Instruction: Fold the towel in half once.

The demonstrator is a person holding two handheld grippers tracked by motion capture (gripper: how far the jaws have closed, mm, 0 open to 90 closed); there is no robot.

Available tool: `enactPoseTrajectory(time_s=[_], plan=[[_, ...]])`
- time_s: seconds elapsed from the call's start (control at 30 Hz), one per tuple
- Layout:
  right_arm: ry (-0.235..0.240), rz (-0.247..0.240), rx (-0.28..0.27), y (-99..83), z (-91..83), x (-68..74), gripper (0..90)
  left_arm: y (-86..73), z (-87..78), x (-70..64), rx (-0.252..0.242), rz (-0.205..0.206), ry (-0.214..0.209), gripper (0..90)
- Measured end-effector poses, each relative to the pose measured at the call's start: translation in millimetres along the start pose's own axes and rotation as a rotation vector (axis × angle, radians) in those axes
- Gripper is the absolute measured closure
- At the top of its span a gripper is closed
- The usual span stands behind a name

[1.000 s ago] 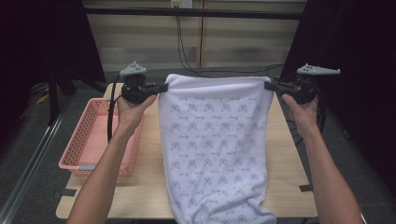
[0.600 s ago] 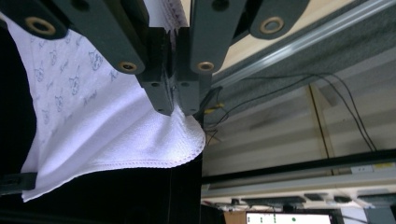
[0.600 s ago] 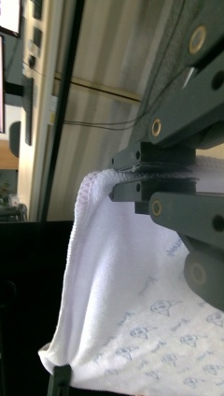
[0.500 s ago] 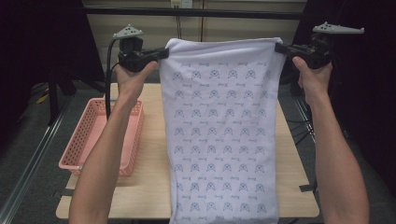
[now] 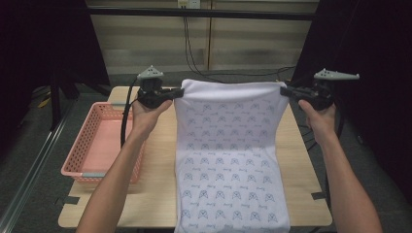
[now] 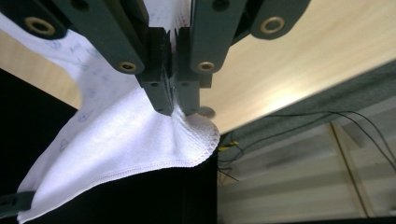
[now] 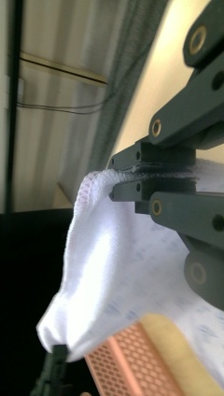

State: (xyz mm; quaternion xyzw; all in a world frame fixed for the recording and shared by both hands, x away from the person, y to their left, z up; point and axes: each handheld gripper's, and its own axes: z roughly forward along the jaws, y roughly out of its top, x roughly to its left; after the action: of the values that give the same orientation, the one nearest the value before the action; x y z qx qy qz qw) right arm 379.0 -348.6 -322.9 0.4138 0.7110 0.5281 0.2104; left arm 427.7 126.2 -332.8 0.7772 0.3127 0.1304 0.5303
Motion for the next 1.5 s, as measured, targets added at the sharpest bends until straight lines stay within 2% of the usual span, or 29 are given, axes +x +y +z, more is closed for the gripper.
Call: enactPoseTrajectory(time_s=[0.03, 0.1, 0.17, 0.27, 0.37, 0.47, 0.53, 0.63, 0.7, 0.77, 0.8, 0.83, 0.93, 1.0, 1.03, 1.1, 1.13, 1.17, 1.2, 1.23, 1.27, 1.3, 1.37, 1.5], plan=[[0.007, 0.003, 0.006, -5.4, -2.9, 0.9, 86.7, -6.5, -1.5, -5.1, 0.014, 0.002, -0.012, 86.9], [0.018, 0.012, 0.021, -22.5, -13.0, 4.4, 86.7, -14.7, -4.7, -11.0, 0.008, -0.004, -0.028, 87.0], [0.050, 0.036, 0.027, -40.9, -23.4, 9.2, 86.7, -29.2, -11.6, -20.7, 0.013, -0.028, -0.061, 86.9], [0.068, 0.035, 0.064, -65.3, -34.8, 17.8, 86.7, -54.3, -20.8, -35.1, 0.052, 0.003, -0.078, 86.9], [0.098, 0.036, 0.103, -89.5, -41.7, 29.5, 86.7, -81.6, -25.4, -43.1, 0.061, -0.032, -0.103, 86.9], [0.124, 0.045, 0.133, -109.0, -43.6, 38.7, 86.7, -105.0, -21.3, -48.5, 0.110, -0.045, -0.110, 86.9], [0.131, 0.051, 0.162, -120.2, -44.9, 43.4, 86.7, -118.3, -21.4, -52.8, 0.112, -0.083, -0.128, 86.9], [0.143, 0.068, 0.208, -140.4, -50.2, 51.7, 86.7, -133.4, -25.0, -63.5, 0.143, -0.079, -0.141, 86.9], [0.150, 0.073, 0.240, -151.4, -53.7, 59.2, 86.7, -142.0, -30.8, -71.0, 0.159, -0.103, -0.155, 86.9], [0.165, 0.080, 0.250, -158.3, -58.5, 67.0, 86.7, -145.0, -33.0, -74.7, 0.167, -0.099, -0.160, 86.8], [0.173, 0.068, 0.273, -162.3, -61.4, 74.6, 86.7, -154.8, -38.3, -85.8, 0.186, -0.095, -0.170, 86.7], [0.177, 0.065, 0.284, -164.5, -62.6, 78.3, 86.7, -158.6, -38.4, -89.6, 0.194, -0.109, -0.184, 86.7], [0.200, 0.066, 0.328, -175.4, -63.5, 92.3, 86.7, -171.3, -35.5, -106.2, 0.231, -0.087, -0.207, 86.5], [0.202, 0.058, 0.378, -185.0, -57.5, 96.5, 86.7, -178.6, -30.6, -109.4, 0.262, -0.075, -0.225, 86.5], [0.197, 0.062, 0.402, -188.5, -54.5, 97.2, 86.7, -183.9, -26.1, -109.7, 0.302, -0.048, -0.197, 86.5], [0.194, 0.075, 0.464, -196.9, -45.4, 95.0, 86.7, -190.1, -20.4, -104.4, 0.345, -0.054, -0.193, 86.6], [0.195, 0.073, 0.477, -198.4, -42.9, 93.4, 86.7, -193.1, -17.9, -100.4, 0.369, -0.060, -0.167, 86.7], [0.184, 0.075, 0.496, -200.5, -39.5, 90.9, 86.7, -193.1, -17.9, -100.4, 0.369, -0.060, -0.167, 86.8], [0.178, 0.081, 0.512, -203.3, -36.5, 87.9, 86.7, -197.1, -14.7, -94.8, 0.399, -0.051, -0.116, 86.9], [0.178, 0.081, 0.512, -203.3, -36.5, 87.9, 86.7, -197.1, -14.7, -94.8, 0.399, -0.051, -0.116, 87.1], [0.170, 0.086, 0.545, -207.6, -33.3, 84.9, 86.7, -196.7, -14.3, -93.2, 0.398, -0.051, -0.124, 87.1], [0.172, 0.089, 0.541, -208.8, -32.6, 83.8, 86.7, -196.9, -14.1, -94.5, 0.403, -0.033, -0.117, 87.2], [0.168, 0.102, 0.542, -208.9, -31.8, 82.0, 86.8, -196.4, -13.9, -96.0, 0.410, -0.024, -0.103, 87.3], [0.158, 0.112, 0.537, -208.4, -28.7, 78.7, 86.9, -196.5, -11.7, -91.6, 0.398, -0.044, -0.083, 87.7]])
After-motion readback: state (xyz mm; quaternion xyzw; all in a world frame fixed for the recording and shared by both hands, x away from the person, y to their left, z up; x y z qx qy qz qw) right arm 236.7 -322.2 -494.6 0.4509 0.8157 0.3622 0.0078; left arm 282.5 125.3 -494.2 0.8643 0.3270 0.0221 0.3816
